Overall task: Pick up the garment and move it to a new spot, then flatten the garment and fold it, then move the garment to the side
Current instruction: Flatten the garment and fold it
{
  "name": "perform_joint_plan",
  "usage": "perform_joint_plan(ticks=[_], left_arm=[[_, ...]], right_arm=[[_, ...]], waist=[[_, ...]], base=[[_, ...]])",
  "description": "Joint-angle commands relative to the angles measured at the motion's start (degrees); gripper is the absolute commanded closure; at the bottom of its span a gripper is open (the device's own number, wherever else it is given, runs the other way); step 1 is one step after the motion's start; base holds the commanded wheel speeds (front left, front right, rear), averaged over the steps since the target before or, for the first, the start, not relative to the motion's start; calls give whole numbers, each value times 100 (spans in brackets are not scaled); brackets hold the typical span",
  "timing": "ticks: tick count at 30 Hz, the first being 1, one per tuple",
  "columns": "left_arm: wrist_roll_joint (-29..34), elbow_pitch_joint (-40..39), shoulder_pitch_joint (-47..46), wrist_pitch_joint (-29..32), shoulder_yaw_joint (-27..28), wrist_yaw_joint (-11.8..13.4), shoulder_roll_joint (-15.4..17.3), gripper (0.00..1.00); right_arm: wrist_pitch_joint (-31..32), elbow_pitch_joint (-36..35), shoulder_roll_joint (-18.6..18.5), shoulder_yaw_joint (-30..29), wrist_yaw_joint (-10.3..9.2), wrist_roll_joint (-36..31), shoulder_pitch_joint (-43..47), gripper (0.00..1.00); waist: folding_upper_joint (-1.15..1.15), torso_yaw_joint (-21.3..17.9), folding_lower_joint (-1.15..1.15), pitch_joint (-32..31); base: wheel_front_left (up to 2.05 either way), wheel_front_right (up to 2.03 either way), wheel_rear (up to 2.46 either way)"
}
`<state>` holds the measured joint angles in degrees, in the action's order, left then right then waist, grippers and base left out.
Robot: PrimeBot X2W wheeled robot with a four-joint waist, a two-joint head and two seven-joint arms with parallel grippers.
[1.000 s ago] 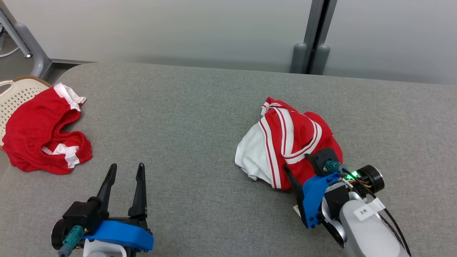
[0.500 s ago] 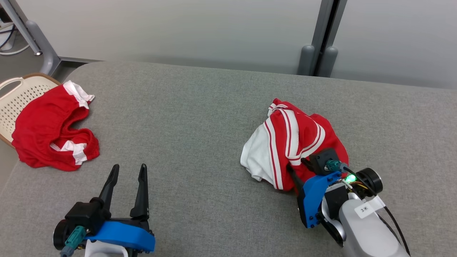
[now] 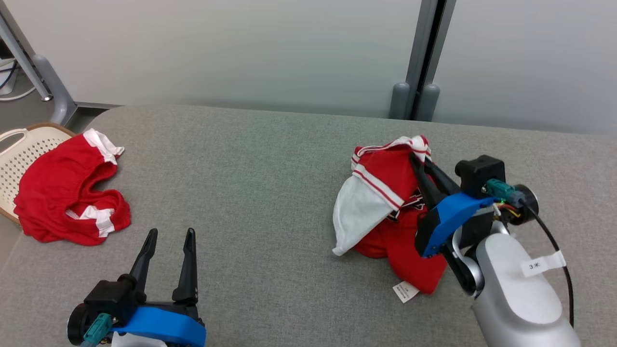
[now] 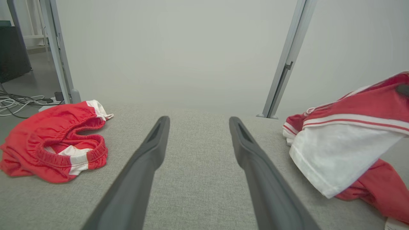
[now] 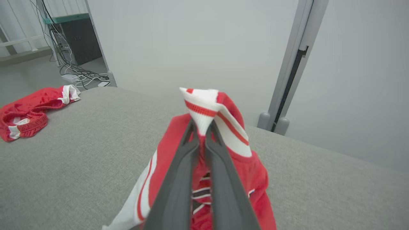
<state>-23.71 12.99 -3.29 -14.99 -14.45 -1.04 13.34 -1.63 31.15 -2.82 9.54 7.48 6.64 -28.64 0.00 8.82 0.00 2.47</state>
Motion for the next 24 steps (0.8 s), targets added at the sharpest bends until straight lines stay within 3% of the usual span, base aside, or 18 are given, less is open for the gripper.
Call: perform_joint_plan(ticks=[1, 8, 24], left_arm=[[-34, -45, 31, -1, -1, 8, 27, 0], [-35, -181, -118, 13, -19, 39, 18, 0], [11, -188, -233, -16, 48, 86, -7, 0]], right_arm=[[22, -133, -12, 22, 3, 56, -146, 100], [297, -536, -13, 301, 3, 328, -893, 100], [-469, -635, -13, 1559, 3, 2188, -3388, 100]], waist=[[0, -8, 0, -15], [0, 57, 0, 166], [0, 45, 0, 291]], base=[[0, 0, 0], [0, 0, 0], [0, 0, 0]])
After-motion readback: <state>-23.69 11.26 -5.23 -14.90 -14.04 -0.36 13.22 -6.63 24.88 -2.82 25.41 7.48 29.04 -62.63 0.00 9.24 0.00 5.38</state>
